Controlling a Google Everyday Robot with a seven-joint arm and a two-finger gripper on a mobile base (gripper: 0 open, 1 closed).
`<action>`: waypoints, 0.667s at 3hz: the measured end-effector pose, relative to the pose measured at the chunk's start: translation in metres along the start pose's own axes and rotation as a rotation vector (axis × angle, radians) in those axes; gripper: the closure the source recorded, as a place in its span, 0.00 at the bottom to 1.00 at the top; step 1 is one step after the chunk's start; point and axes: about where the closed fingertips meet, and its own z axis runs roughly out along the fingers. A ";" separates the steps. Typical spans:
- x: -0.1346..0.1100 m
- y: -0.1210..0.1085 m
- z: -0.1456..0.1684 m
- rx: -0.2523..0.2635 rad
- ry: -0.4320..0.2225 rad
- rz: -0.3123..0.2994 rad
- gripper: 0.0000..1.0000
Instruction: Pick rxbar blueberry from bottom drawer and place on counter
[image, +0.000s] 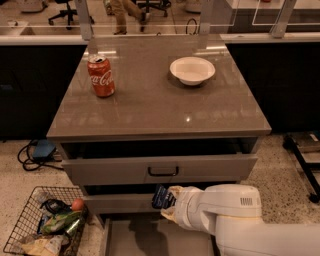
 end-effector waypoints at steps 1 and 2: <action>-0.018 -0.003 -0.012 0.040 -0.003 0.020 1.00; -0.039 -0.010 -0.034 0.112 -0.002 0.015 1.00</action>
Offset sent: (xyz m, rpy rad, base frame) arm -0.0156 0.0153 0.1389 -0.0149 -0.1677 -0.1095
